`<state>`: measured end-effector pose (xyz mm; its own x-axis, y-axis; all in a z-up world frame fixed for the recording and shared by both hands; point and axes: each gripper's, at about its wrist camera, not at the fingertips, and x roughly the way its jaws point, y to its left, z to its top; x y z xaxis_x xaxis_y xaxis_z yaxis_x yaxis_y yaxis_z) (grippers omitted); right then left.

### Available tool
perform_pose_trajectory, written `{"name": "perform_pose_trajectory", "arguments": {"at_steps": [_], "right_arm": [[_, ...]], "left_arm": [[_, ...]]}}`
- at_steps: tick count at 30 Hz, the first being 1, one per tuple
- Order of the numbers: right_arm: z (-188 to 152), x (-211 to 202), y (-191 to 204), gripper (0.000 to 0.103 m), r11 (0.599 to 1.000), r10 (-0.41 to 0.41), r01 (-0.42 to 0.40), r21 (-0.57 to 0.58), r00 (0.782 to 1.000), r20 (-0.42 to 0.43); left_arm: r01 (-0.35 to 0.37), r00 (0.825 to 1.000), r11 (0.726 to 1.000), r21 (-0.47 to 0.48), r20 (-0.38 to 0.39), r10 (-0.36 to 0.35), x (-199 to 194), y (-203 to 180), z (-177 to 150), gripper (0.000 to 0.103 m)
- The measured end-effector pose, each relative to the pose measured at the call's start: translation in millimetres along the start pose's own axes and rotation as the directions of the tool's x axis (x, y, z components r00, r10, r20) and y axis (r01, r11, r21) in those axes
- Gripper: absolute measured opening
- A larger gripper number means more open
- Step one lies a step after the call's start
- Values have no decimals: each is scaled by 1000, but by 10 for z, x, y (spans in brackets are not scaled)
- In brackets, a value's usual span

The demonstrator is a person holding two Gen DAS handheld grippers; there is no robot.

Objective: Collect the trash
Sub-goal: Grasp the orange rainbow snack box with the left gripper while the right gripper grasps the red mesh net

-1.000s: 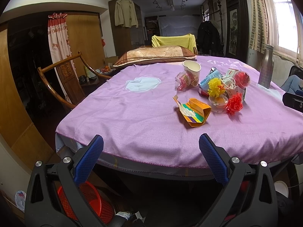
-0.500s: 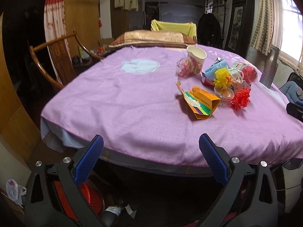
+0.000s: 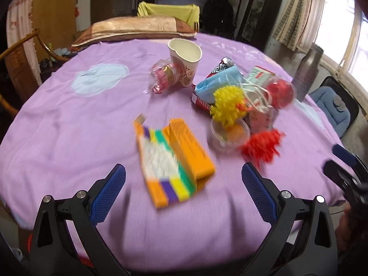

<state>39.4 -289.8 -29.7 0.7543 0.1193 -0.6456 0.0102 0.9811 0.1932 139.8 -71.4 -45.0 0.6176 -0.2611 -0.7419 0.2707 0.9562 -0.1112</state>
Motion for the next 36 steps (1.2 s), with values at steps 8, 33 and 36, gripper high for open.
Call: {"name": "perform_pose_trajectory", "arguments": {"at_steps": [8,33,36], "right_arm": [[92,235,-97,98,998,57,-56,26,998,-36],[202,666,330,85,968,234,-243,-69,965,-120],[216,756,375,82,968,234,-245,-63,962,-144]], "left_arm": [[-102,993,993,-66,-72,97,285,380,118,97],[73,995,987,-145,-53,-81,244,493,201,62],[84,995,987,-137,-49,-92,216,476,163,62]]}}
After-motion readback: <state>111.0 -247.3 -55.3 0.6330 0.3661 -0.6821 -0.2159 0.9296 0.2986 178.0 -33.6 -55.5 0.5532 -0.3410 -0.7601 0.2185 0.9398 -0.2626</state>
